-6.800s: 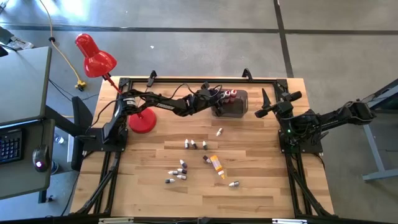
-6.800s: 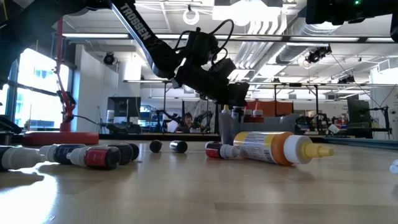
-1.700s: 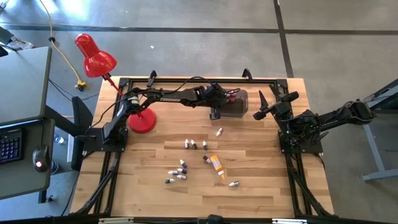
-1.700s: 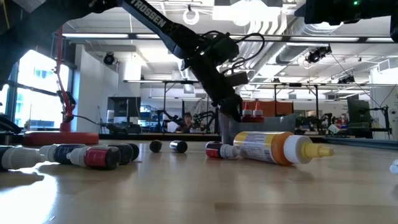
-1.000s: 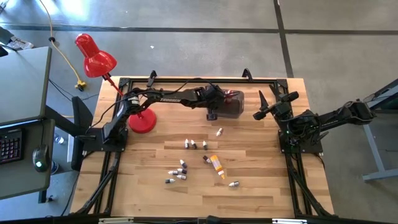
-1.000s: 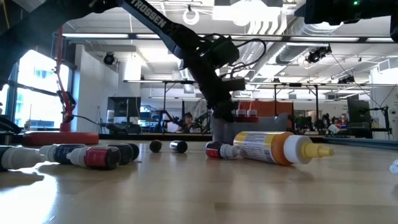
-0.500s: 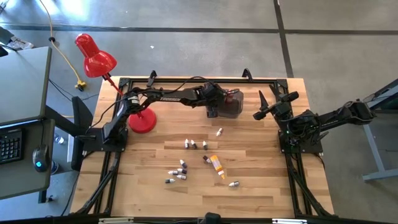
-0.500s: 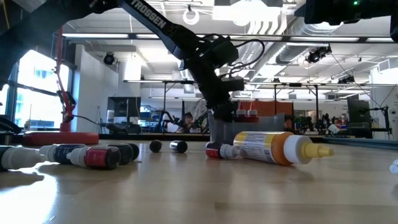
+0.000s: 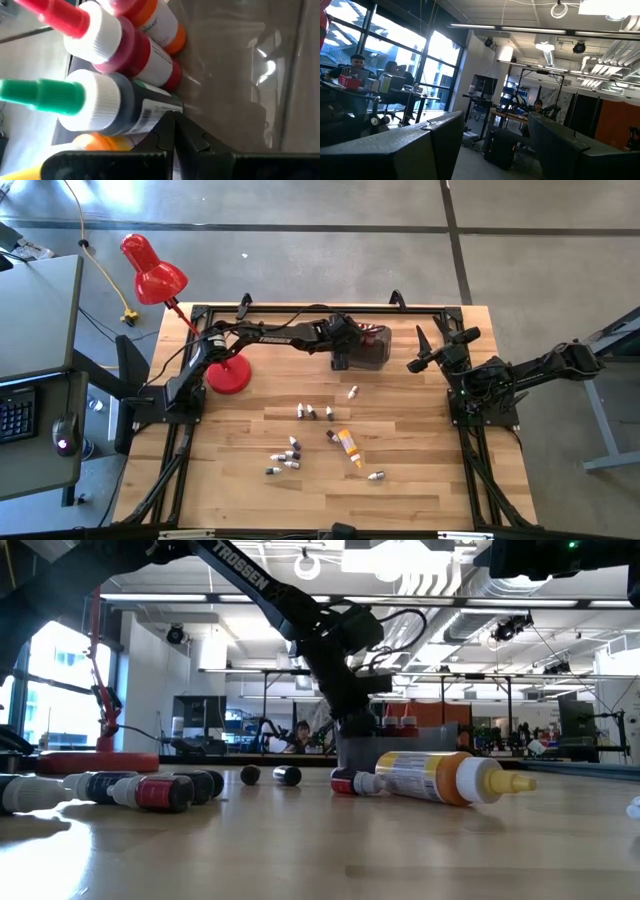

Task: Pick & Place food coloring
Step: Put the large green food coloring bottle into the bin

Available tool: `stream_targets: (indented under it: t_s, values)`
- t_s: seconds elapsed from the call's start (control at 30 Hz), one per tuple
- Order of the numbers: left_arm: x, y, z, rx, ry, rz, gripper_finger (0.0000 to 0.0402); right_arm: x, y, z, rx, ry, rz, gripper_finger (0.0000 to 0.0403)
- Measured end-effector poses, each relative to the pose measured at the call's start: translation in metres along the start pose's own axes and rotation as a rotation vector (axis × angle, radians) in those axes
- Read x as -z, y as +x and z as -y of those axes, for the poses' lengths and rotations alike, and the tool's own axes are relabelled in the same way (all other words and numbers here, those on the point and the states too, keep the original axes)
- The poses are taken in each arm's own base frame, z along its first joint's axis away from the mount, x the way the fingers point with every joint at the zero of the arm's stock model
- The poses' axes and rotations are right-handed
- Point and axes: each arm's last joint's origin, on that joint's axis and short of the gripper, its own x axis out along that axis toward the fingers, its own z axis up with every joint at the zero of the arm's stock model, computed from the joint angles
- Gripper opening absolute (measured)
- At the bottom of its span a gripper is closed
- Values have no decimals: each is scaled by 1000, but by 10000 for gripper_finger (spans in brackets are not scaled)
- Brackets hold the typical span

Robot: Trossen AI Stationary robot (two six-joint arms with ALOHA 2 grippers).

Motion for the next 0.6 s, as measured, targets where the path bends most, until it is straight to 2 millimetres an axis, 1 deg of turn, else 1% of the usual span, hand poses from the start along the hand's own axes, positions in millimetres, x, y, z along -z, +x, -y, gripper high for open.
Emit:
stream_targets:
  t_s: [0.4,0.47,0.53,0.6]
  values:
    - [-1,1,-6,-68,6,1,0,0,0,0,0,-2,0,215]
    - [0,1,-5,-59,11,-8,0,0,0,0,0,-2,0,215]
    - [-1,-1,1,-50,23,-15,0,0,0,0,0,-3,0,215]
    - [-4,-8,4,-54,46,-49,0,0,0,0,0,-3,0,215]
